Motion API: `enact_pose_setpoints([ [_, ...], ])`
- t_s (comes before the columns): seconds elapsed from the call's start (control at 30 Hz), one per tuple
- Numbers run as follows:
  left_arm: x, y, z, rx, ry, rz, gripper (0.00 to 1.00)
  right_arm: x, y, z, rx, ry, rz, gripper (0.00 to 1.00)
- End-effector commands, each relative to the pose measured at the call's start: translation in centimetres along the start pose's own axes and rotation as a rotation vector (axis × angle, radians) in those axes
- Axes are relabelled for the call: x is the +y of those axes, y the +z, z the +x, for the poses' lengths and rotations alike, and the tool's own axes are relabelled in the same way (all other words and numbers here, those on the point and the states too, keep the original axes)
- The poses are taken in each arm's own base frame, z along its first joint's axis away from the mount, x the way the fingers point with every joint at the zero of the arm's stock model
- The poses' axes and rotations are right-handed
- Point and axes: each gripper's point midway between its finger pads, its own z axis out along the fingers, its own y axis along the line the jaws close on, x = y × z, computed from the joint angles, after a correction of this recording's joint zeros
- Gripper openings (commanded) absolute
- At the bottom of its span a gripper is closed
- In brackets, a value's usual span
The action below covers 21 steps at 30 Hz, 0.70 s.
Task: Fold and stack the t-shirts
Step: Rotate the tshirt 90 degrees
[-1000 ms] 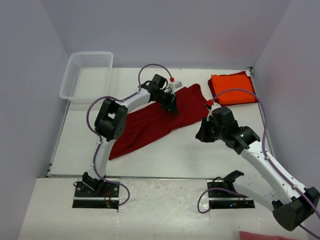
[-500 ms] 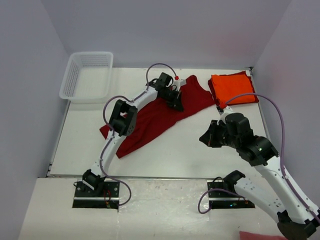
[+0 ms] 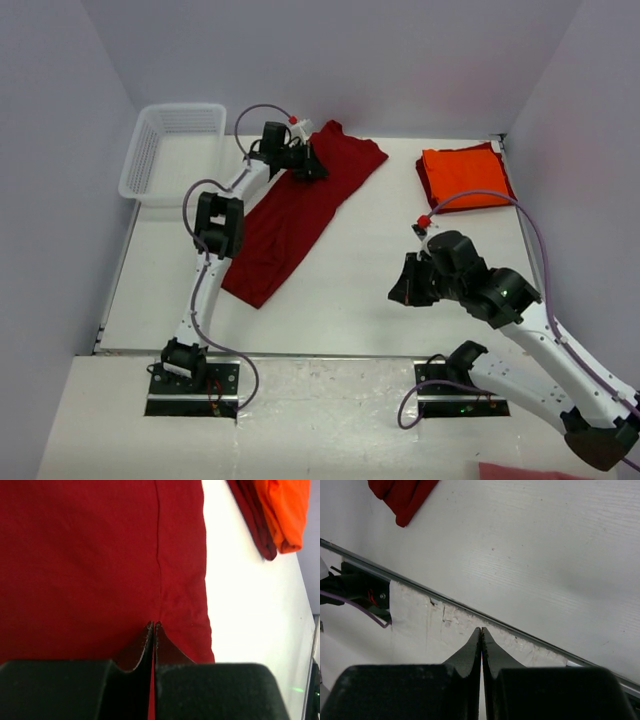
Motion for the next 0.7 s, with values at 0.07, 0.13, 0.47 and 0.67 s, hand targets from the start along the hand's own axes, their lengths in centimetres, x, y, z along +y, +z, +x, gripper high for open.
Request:
enact_pose_setpoints([
  [0.07, -10.7, -5.0, -10.7, -0.229, 0.205, 0.149, 0.00, 0.9, 1.0, 0.0, -0.014, 0.000, -0.038, 0.00],
  [0.13, -12.4, -5.9, -10.7, -0.223, 0.203, 0.166, 0.00, 1.4, 1.8, 0.0, -0.004, -0.009, -0.051, 0.00],
  [0.47, -6.7, -21.0, -0.6, -0.045, 0.050, -0.930, 0.00, 3.4, 8.3, -1.5, 0.054, -0.083, -0.021, 0.00],
  [0.67, -4.5, -29.7, 5.9, -0.047, -0.005, -1.218, 0.00, 8.8, 14.0, -4.7, 0.124, -0.194, -0.054, 0.00],
])
